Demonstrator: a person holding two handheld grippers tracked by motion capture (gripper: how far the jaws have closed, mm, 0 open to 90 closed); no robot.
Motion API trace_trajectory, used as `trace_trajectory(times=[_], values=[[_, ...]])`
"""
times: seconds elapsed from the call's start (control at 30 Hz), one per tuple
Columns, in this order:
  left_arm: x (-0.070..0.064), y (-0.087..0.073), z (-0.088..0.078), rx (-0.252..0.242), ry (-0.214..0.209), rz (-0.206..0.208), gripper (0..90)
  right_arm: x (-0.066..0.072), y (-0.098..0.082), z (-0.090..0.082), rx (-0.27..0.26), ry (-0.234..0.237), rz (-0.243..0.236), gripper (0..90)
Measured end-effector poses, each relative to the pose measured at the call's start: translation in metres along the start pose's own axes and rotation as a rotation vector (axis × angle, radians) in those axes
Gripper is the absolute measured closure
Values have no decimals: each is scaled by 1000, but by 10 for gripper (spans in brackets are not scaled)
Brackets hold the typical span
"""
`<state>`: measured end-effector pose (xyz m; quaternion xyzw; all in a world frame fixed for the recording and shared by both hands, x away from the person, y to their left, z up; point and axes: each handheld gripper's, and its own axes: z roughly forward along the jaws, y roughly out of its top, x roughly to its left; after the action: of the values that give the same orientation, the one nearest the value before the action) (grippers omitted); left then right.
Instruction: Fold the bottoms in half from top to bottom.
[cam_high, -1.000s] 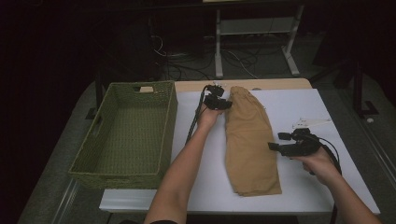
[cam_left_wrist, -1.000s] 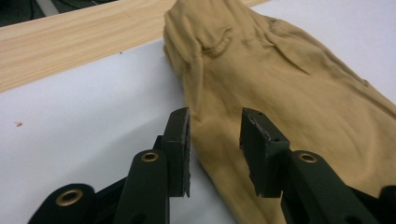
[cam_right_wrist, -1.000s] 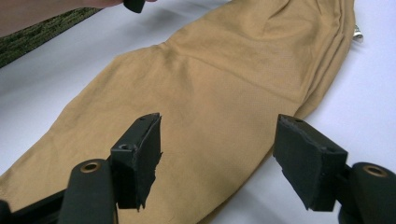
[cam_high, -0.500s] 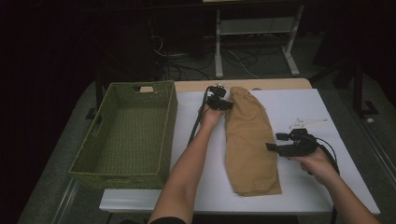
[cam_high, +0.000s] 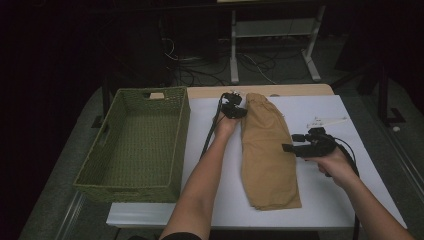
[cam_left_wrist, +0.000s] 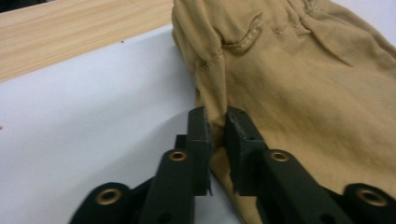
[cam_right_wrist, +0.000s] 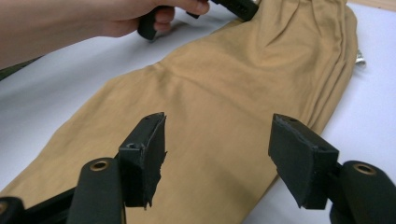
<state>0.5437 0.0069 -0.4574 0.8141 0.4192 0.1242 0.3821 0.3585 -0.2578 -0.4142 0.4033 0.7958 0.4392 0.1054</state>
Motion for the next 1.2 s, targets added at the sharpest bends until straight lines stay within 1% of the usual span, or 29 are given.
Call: trace_trajectory(times=[0.03, 0.07, 0.1, 0.13, 0.2, 0.27, 0.3, 0.37, 0.4, 0.43, 0.47, 0.5, 0.57, 0.63, 0.7, 0.77, 0.8, 0.9, 0.97, 1.1, 1.17, 1.2], values=[[0, 0, 0, -1, -12, -3, 844, -2, 2, 2, 1, -5, 2, 365], [-2, 0, 0, -1, -8, -1, 872, -4, 5, 5, 2, -11, 5, 363], [-2, 0, 0, 0, -2, 6, 877, -7, 7, 8, 5, -16, 10, 387], [-3, 0, 0, 1, 2, 12, 880, -9, 9, 11, 6, -5, 10, 410], [-3, 0, 1, 1, 4, 12, 882, -14, 14, 18, 7, -13, 11, 405], [-3, 0, 0, 0, 4, 2, 884, -18, 20, 24, 18, -22, 4, 422], [-3, -1, 0, 0, 5, 4, 884, -20, 22, 27, 15, -38, -1, 431], [-3, 0, 0, 2, 4, 4, 885, -24, 27, 33, 19, -35, 2, 443], [-3, 0, 0, 2, 4, 4, 885, -26, 29, 36, 24, -42, 1, 446], [-3, -1, 0, 1, 3, 3, 885, -28, 31, 39, 24, -43, 2, 471], [-3, -1, 0, 1, 1, 2, 885, -29, 32, 41, 23, -33, 13, 478], [-3, -1, 0, 0, 0, 2, 885, -31, 34, 44, 27, -37, 19, 489], [-2, -1, 0, 1, -4, -1, 886, -33, 37, 48, 26, -64, 20, 497], [-2, -1, 0, -2, -6, -6, 887, -37, 41, 52, 26, -61, 30, 523], [-2, -1, 0, 2, -5, 1, 887, -41, 44, 56, 23, -81, 23, 539], [-2, 0, 0, 2, -5, -10, 888, -45, 49, 60, 15, -91, 26, 551], [-2, 0, 0, 4, -5, -11, 888, -48, 51, 61, 7, -99, 25, 574], [-2, 1, 0, 8, -4, -11, 888, -56, 58, 67, 5, -106, 37, 602], [-2, 1, 0, 8, -2, -12, 888, -60, 64, 72, 10, -117, 42, 605], [-3, 1, 0, 11, 5, 1, 888, -68, 74, 81, 18, -145, 36, 595], [-3, 1, 0, 12, 3, 1, 888, -73, 78, 85, 30, -150, 44, 592], [-3, 1, 0, 12, 3, 3, 888, -75, 80, 87, 34, -157, 38, 593]])
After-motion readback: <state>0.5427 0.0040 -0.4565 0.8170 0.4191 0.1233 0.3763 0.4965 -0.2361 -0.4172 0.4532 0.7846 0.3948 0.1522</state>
